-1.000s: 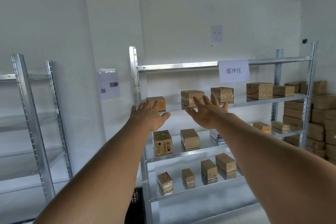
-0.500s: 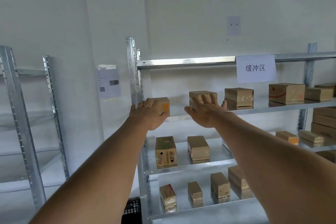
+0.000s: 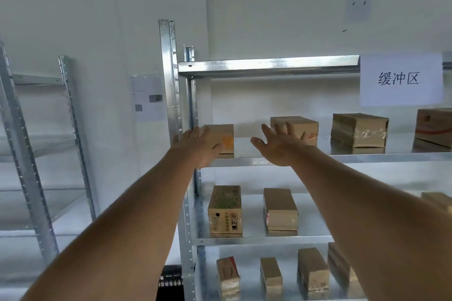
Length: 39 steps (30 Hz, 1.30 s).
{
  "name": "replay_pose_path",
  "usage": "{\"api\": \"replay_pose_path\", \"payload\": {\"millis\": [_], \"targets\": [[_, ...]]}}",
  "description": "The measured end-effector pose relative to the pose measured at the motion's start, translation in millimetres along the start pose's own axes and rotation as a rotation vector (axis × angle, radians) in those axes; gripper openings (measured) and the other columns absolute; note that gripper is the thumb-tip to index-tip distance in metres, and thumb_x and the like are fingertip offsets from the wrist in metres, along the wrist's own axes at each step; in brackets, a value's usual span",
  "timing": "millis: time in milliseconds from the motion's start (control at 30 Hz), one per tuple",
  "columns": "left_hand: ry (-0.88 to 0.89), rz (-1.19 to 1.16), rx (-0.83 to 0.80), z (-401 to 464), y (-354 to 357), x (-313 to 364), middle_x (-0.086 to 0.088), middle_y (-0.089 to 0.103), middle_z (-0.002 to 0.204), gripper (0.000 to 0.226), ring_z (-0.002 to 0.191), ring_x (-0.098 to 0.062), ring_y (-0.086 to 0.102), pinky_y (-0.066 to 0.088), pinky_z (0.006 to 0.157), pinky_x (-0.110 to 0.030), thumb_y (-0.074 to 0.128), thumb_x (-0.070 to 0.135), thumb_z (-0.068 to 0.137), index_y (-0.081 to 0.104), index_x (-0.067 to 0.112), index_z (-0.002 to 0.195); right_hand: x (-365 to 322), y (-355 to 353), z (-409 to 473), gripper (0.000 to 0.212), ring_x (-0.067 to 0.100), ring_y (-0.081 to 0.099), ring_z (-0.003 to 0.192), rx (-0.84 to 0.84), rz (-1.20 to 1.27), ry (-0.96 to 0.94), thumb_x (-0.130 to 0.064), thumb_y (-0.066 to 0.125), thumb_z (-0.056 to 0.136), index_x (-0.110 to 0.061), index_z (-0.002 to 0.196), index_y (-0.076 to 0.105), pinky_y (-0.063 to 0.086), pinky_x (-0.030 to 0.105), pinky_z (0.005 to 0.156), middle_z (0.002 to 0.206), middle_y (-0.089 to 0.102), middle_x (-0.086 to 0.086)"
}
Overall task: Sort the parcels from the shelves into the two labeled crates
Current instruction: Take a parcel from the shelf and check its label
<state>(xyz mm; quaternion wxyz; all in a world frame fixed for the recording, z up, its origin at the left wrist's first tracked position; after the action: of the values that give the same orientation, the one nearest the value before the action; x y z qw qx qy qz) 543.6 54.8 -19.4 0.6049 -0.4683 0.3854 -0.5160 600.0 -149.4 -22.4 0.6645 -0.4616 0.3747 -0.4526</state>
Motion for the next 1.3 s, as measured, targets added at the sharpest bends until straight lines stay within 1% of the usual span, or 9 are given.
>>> {"api": "replay_pose_path", "payload": {"millis": [467,700,833,933,1000,1100,1200,1267,1300], "targets": [[0.012,-0.068,-0.064,183.0,77.0,-37.5,-0.007,-0.007,0.168,0.076,0.155,-0.028,-0.001,0.006,0.125,-0.05,0.02,0.066,0.1,-0.005,0.027,0.16,-16.5,80.7,175.4,0.07,0.032,-0.011,0.154,-0.059,-0.039,0.019,-0.067,0.01,0.1,-0.033,0.16,-0.002,-0.001,0.066,0.118,0.169,-0.005,0.003],[0.023,-0.221,-0.057,288.6,107.0,-67.4,-0.006,-0.009,0.168,0.077,0.155,-0.029,-0.004,0.008,0.125,-0.051,0.022,0.066,0.1,-0.006,0.026,0.16,-35.5,116.8,271.8,0.068,0.034,-0.009,0.154,-0.073,-0.012,0.04,-0.064,0.011,0.101,-0.032,0.16,-0.002,-0.002,0.064,0.118,0.169,-0.003,0.004],[-0.068,-0.421,-0.031,332.1,137.1,-80.1,-0.014,-0.003,0.168,0.081,0.154,-0.036,0.005,0.015,0.123,-0.054,0.023,0.066,0.1,-0.008,0.022,0.16,-40.0,140.1,307.2,0.068,0.038,0.014,0.152,-0.077,0.065,0.086,-0.059,0.016,0.103,-0.026,0.159,-0.001,0.011,0.064,0.118,0.164,0.022,0.012],[-0.209,-0.615,0.016,348.6,157.0,-88.8,-0.019,0.021,0.163,0.083,0.146,-0.04,0.03,0.029,0.117,-0.052,0.025,0.066,0.1,-0.002,0.016,0.16,-39.3,156.9,326.6,0.068,0.04,0.046,0.132,-0.063,0.209,0.105,-0.057,0.018,0.103,-0.021,0.158,-0.001,0.035,0.053,0.108,0.146,0.049,0.017],[-0.298,-0.74,0.035,353.4,164.8,-92.5,-0.019,0.036,0.157,0.083,0.134,-0.036,0.046,0.037,0.112,-0.045,0.022,0.065,0.101,0.01,0.008,0.159,-36.2,169.1,339.5,0.071,0.04,0.052,0.127,-0.072,0.352,0.148,-0.058,0.017,0.103,-0.017,0.158,0.002,0.04,0.047,0.103,0.143,0.053,0.018],[-0.379,-0.93,0.018,358.5,176.6,-94.9,-0.017,0.058,0.134,0.075,0.101,-0.025,0.057,0.045,0.101,-0.037,0.024,0.063,0.102,0.044,0.004,0.146,-29.5,186.8,355.6,0.074,0.039,0.052,0.126,-0.101,0.552,0.231,-0.061,0.017,0.101,-0.007,0.152,0.026,0.039,0.049,0.107,0.142,0.053,0.02],[-0.402,-1.102,0.045,362.7,188.2,-96.2,-0.013,0.065,0.118,0.058,0.101,-0.027,0.062,0.05,0.102,-0.046,0.035,0.056,0.102,0.065,0.008,0.116,-23.4,203.2,364.4,0.076,0.034,0.053,0.125,-0.133,0.709,0.268,-0.062,0.015,0.102,-0.008,0.146,0.044,0.04,0.046,0.109,0.141,0.054,0.017],[-0.392,-1.208,0.073,365.1,194.1,-93.7,-0.01,0.069,0.108,0.046,0.098,-0.027,0.065,0.051,0.1,-0.049,0.044,0.056,0.099,0.065,0.016,0.092,-17.1,209.1,367.0,0.076,0.031,0.054,0.123,-0.084,0.809,0.272,-0.065,0.016,0.101,-0.011,0.144,0.048,0.042,0.046,0.109,0.14,0.055,0.014],[-0.372,-1.259,0.086,366.1,196.0,-91.9,-0.007,0.069,0.105,0.041,0.098,-0.026,0.065,0.051,0.1,-0.049,0.048,0.054,0.098,0.065,0.018,0.09,-13.7,211.0,367.4,0.074,0.03,0.054,0.124,-0.051,0.889,0.266,-0.066,0.019,0.1,-0.013,0.144,0.048,0.042,0.047,0.11,0.14,0.055,0.012]]}}
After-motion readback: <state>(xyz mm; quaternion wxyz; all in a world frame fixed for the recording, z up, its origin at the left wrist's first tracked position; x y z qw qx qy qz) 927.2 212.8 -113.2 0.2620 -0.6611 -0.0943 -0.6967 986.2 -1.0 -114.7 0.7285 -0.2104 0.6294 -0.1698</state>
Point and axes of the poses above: each hand's wrist, its own z-axis towards the middle knuckle, its own y-axis out of the palm, x = y × z, the point moved 6 cm from there along z, towards the middle knuckle
